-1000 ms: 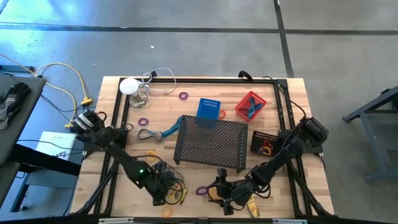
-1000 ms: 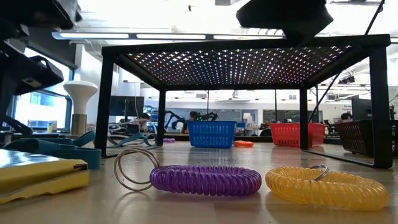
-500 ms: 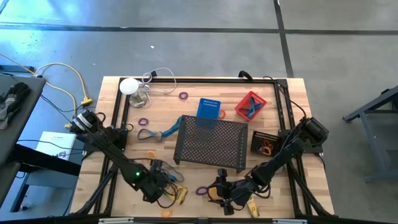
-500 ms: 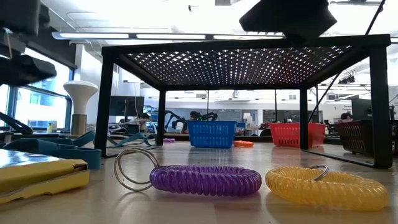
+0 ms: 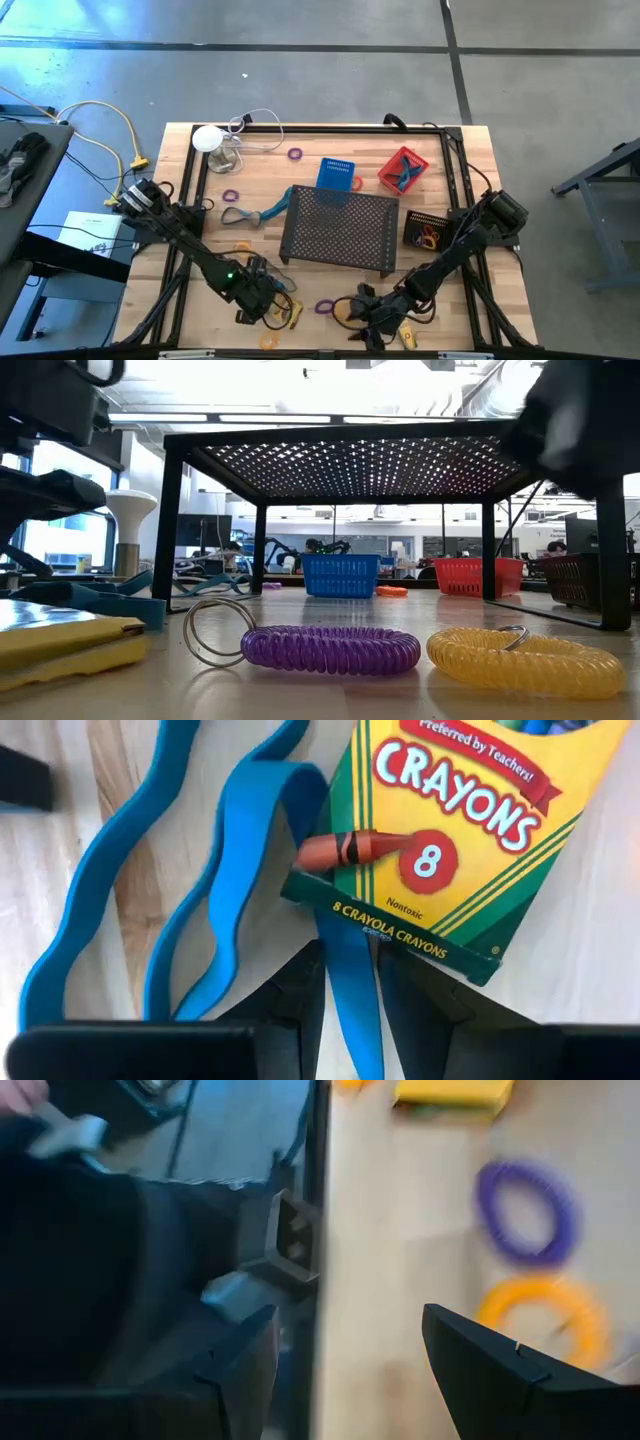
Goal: Pick & Place Office Desk Supplies
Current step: Put the yellow crayon box into the blue bin
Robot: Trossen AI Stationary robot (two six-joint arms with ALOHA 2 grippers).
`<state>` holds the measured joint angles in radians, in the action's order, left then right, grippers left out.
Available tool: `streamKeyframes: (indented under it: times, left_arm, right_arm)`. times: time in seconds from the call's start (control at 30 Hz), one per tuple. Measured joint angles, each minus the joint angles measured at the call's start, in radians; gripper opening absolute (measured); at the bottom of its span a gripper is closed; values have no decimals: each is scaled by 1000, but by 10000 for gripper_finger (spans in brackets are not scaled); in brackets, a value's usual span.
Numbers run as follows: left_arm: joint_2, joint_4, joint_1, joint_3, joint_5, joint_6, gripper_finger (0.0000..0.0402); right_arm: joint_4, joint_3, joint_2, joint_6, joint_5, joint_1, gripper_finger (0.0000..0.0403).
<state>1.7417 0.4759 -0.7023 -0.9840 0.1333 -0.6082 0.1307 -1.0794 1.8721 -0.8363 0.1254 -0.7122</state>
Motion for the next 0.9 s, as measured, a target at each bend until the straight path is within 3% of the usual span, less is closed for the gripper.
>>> streamKeyframes:
  times: [0.3,0.53,0.9]
  left_arm:
    - [13,-163,40,1,-15,-71,93]
    - [38,-278,66,1,-20,-74,93]
    - [87,-513,110,0,-28,-72,93]
  right_arm:
    - [-13,1,6,-193,-65,-15,234]
    - [-6,1,81,-287,-129,-14,234]
    - [69,1,116,-260,-126,18,234]
